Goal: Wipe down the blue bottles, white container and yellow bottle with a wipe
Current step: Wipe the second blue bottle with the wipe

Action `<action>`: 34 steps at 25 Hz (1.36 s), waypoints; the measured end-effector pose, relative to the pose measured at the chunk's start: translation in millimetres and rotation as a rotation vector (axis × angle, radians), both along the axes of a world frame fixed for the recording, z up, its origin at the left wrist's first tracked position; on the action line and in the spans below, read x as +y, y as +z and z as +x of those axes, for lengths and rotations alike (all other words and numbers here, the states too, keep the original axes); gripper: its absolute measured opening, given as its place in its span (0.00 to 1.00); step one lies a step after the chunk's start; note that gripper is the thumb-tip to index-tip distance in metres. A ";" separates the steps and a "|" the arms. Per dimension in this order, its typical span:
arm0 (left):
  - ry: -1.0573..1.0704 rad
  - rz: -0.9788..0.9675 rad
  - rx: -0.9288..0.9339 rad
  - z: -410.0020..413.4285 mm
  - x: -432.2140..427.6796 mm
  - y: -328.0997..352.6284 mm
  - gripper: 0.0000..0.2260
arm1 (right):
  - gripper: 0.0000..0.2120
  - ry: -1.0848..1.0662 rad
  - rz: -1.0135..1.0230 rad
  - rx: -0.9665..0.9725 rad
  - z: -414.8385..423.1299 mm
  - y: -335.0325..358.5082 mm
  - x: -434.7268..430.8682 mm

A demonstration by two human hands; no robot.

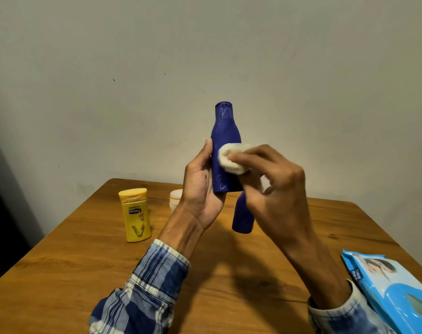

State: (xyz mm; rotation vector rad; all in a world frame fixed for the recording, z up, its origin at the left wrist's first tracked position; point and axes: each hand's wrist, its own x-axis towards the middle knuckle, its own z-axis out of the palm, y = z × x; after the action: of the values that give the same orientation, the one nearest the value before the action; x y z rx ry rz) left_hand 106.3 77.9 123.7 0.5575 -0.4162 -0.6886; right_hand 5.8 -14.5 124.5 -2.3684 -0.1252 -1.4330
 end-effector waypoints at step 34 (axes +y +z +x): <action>0.039 0.001 -0.026 2.5 -1.3 -3.9 0.25 | 0.12 0.083 0.088 0.196 -0.5 -1.2 -1.9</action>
State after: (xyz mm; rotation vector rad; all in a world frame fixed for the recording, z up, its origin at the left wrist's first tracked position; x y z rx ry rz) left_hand 108.8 76.5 119.8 0.5743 -0.4286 -0.6449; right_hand 5.3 -16.4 123.3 -2.3867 -0.1054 -1.1379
